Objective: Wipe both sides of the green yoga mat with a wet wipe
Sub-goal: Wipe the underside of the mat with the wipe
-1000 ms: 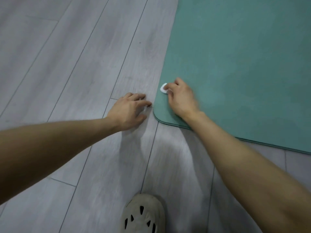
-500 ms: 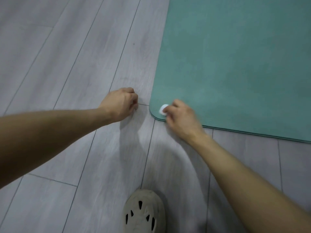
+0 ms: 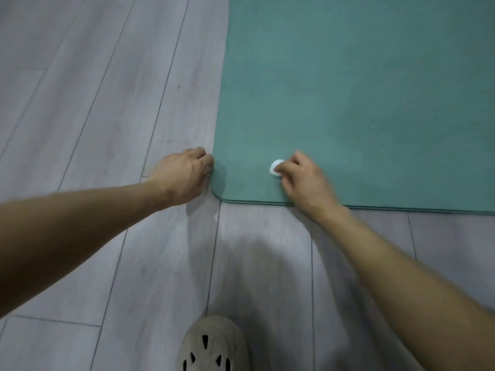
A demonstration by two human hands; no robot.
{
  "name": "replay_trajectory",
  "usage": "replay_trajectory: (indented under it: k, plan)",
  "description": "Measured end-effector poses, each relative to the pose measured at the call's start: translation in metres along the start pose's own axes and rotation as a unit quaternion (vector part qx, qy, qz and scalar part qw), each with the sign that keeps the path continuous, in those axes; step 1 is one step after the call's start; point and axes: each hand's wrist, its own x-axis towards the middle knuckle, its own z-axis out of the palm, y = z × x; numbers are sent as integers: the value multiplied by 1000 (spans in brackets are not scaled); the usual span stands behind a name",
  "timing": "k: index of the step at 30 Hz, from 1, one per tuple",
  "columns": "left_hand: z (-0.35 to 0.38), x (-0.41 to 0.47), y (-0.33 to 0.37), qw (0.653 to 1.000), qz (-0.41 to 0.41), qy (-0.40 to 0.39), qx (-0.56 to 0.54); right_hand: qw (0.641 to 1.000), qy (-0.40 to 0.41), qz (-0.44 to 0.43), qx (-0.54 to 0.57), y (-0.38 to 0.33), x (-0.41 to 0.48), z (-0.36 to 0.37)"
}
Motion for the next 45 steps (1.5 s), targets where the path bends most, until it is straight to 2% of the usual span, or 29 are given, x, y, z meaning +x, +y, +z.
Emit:
replay_trajectory:
  k: [3,4,5,7,9,10,11,13,15,17,18,19,20,22,24,25,26,27,29,31,33,34,36,38,39,40,42,43,45]
  plan:
    - [-2,7,2,1000,17,-1,17,971,113,209,-36,48,10,-25]
    - [-3,9,3,999,22,-5,23,965,123,230,-32,40,12,-20]
    - [-4,11,5,999,26,-10,27,973,108,203,-28,20,12,-8]
    - [-7,14,9,999,35,-22,32,998,27,60,-9,-34,7,19]
    - [-8,15,15,998,37,-32,36,992,-76,-104,-3,-75,-4,33]
    - [-9,16,18,998,34,-36,38,982,-90,-164,-6,-75,-4,32]
    - [-9,17,22,998,29,-39,40,981,-78,-179,2,-63,0,23]
    - [-11,19,31,998,17,-39,40,994,-15,-107,-13,-9,8,2]
    - [-11,20,41,999,12,-29,34,995,69,39,-57,61,11,-30]
    - [-10,20,54,999,16,-22,21,970,137,192,-53,106,5,-54]
    - [-9,21,61,999,20,-22,14,955,165,242,-51,106,2,-56]
    - [-8,22,67,999,25,-27,10,952,172,250,-49,92,-1,-48]
    - [-7,23,72,999,27,-34,9,964,156,215,-31,71,-5,-33]
    - [-6,28,77,999,24,-44,10,997,63,45,19,16,-12,-7]
    - [-7,35,80,998,14,-56,12,991,-33,-130,21,-15,-23,3]
    - [-8,39,81,998,11,-66,19,984,-36,-175,15,-9,-24,-2]
    - [-11,43,82,996,8,-79,27,985,-20,-169,17,10,-24,-13]
    - [-14,48,83,995,4,-90,34,993,4,-120,3,37,-26,-28]
    - [-20,57,88,994,-1,-104,41,995,75,32,-65,105,-29,-68]
    - [-25,65,99,994,-1,-104,31,970,125,177,-107,165,-36,-105]
    - [-29,75,118,995,8,-99,13,948,163,259,-91,169,-41,-107]
    - [-31,80,129,995,19,-103,6,955,162,239,-61,149,-42,-93]
    - [-37,96,155,992,41,-121,-6,992,90,88,8,91,-51,-61]
    - [-45,115,180,988,61,-145,-8,996,4,-89,-7,58,-63,-47]
    - [-48,127,192,985,71,-157,-5,992,-2,-125,-24,69,-65,-55]
    - [-52,138,204,983,78,-167,-2,994,17,-106,-24,96,-68,-69]
    - [-59,158,231,982,77,-174,-16,994,83,24,-66,166,-84,-109]
    - [-61,167,247,983,65,-170,-35,980,123,119,-97,202,-98,-133]
    - [-61,180,277,985,31,-154,-74,929,205,289,-107,247,-125,-162]
